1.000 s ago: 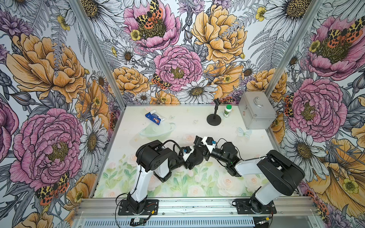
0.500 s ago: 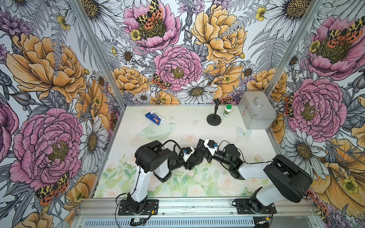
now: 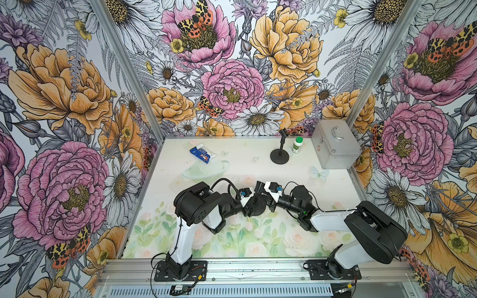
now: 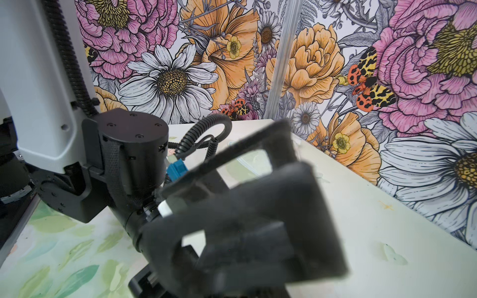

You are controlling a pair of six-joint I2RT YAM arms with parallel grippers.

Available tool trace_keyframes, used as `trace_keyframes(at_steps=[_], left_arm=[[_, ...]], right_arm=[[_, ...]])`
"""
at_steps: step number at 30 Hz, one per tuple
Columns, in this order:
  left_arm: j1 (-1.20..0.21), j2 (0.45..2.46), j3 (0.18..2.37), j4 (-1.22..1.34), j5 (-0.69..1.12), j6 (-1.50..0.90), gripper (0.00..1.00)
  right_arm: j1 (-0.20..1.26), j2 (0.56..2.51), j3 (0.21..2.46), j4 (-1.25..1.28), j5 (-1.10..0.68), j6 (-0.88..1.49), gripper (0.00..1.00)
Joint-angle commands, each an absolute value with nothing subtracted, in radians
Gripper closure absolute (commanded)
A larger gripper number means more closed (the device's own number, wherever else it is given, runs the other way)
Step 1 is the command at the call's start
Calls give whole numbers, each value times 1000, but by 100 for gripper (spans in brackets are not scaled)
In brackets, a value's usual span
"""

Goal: Assemble a microphone stand
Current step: Hold the microphone stand pole at the microphone stand base.

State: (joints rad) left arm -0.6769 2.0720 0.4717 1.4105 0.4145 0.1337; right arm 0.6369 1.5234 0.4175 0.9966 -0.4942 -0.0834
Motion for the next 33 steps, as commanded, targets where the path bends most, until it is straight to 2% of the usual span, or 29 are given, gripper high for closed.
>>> trace_keyframes(at_steps=[1,6,10,21,29,33], left_arm=[[-675,2085,483,1412,471,118,21],[-672,2096,480,1411,476,135,24],[-644,2128,507,1412,535,127,34],[-606,2123,608,1412,623,74,35],[-533,2106,571,1412,579,17,34],[-532,2119,583,1413,639,28,35]], right_arm=[[643,1550,414,940,-537,-44,100],[644,1513,388,902,-540,-52,100],[643,1486,377,831,-536,-89,100],[637,1504,437,708,-546,-154,100],[628,1540,451,706,-560,-152,100],[612,1541,451,707,-568,-139,100]])
